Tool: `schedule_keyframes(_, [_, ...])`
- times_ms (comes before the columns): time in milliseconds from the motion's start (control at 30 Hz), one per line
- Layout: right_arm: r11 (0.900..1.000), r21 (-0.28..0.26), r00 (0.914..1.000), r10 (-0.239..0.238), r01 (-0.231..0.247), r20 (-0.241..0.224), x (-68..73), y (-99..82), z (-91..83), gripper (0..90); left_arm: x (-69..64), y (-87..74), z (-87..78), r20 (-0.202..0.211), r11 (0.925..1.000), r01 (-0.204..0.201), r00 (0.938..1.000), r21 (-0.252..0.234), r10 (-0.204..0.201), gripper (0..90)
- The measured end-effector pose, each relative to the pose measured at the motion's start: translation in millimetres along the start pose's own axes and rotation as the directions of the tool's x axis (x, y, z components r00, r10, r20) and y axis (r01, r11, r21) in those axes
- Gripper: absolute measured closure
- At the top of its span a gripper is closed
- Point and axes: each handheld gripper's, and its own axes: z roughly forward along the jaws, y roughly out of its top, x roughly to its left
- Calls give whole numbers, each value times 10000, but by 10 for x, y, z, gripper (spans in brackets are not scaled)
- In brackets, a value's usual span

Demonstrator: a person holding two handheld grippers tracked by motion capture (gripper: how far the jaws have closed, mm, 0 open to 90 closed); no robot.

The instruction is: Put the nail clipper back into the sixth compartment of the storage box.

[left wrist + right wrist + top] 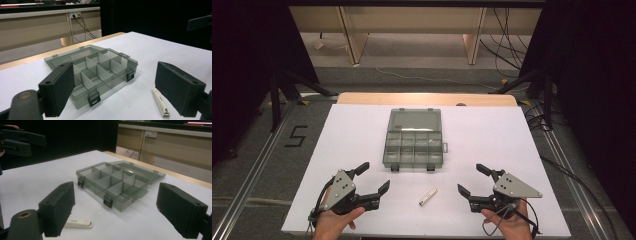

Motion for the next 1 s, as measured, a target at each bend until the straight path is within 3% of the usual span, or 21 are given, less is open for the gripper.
schedule_keyframes(133, [9997, -234, 10000, -72, 71, -58, -17, -6, 16, 161, 2, 0, 3, 14, 10000, -32, 10000, 7, 32, 157])
schedule_keyframes(267, [9999, -155, 10000, 24, -23, 83, -3, -10, 15, 160, 1, 0, 0, 2, 10000, -12, 10000, 7, 12, 157])
schedule_keyframes(333, [10000, 49, 9999, -7, 8, -152, -1, -7, 12, 160, 2, 0, 2, 3, 10000, -24, 10000, 6, 24, 157])
schedule_keyframes(367, [9998, -162, 9999, -141, 140, -79, -8, -10, 26, 160, 2, 0, 2, 3, 10000, -24, 10000, 6, 24, 157])
schedule_keyframes(533, [9999, -36, 9999, -103, 103, -27, -5, -13, 23, 157, 1, 0, 1, -1, 10000, -21, 10000, 13, 21, 157])
schedule_keyframes(733, [9988, 408, 9979, -243, 268, -593, 4, -29, 63, 154, 5, -6, 20, 84, 9999, -94, 9999, -74, 95, 157])
schedule_keyframes(767, [9989, 146, 9972, -439, 449, -601, -5, -28, 93, 155, 4, -4, 13, 53, 9999, -101, 9999, 40, 101, 157])
schedule_keyframes(1000, [9967, 619, 9958, -469, 518, -782, -3, 2, 189, 156, 13, -7, 13, 0, 10000, -67, 10000, 51, 67, 157])
